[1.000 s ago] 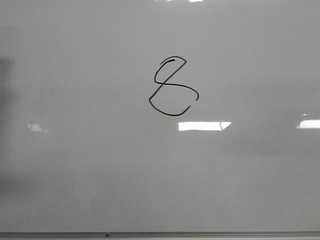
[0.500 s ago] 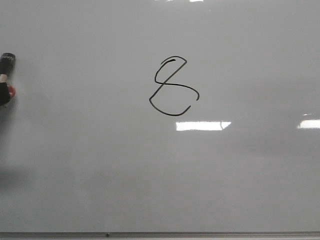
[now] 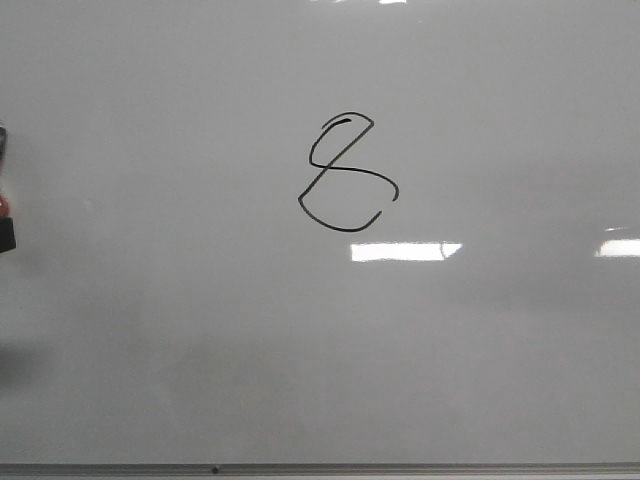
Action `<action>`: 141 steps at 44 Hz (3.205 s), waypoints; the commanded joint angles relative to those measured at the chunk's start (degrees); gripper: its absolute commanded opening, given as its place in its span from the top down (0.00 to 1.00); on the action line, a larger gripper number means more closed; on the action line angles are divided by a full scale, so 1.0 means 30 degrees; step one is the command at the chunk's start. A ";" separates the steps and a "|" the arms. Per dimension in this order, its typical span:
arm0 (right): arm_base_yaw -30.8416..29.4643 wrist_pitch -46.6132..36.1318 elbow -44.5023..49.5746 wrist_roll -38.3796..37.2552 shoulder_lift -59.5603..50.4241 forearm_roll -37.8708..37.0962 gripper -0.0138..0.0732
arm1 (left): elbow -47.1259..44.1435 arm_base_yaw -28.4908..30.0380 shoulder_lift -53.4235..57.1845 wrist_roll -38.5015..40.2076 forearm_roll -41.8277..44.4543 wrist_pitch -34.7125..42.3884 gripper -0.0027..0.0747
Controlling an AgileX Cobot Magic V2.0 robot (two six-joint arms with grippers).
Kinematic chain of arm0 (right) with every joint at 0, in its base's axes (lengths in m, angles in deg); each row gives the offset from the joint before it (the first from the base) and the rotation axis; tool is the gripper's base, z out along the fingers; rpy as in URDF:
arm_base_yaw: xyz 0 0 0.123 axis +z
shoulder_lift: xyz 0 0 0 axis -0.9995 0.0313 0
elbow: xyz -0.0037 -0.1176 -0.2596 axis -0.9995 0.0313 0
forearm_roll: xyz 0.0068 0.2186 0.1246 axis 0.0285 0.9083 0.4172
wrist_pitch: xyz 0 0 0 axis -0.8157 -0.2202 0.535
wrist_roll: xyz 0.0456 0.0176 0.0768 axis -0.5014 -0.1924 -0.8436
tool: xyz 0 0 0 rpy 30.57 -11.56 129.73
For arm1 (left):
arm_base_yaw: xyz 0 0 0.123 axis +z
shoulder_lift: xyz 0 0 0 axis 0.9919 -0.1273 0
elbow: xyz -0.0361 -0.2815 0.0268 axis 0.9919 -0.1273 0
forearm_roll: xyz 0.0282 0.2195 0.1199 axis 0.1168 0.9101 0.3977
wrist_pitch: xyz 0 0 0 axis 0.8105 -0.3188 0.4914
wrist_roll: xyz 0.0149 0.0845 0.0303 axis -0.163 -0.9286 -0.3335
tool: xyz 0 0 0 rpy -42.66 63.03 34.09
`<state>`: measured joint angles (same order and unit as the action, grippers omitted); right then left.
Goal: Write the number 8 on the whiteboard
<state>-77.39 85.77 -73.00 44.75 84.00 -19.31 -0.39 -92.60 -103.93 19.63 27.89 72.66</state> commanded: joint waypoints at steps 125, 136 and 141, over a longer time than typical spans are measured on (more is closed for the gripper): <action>-0.0147 -0.1361 -0.0514 -0.0039 0.0190 0.0426 0.92 | -0.3428 0.3674 3.4345 -0.3949 0.0950 -2.6055 0.99; -0.0147 -0.1171 -0.0514 -0.0039 0.0190 0.0426 0.92 | -0.5362 0.4040 3.4361 -0.3868 0.0581 -2.5370 0.99; -0.0147 -0.1156 -0.0514 -0.0039 0.0190 0.0426 0.92 | -0.5398 0.4040 3.4288 -0.3868 0.0581 -2.5172 0.99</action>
<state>-77.39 86.29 -73.00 44.75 84.00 -18.81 -16.47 -80.54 -2.01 7.91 30.26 -7.95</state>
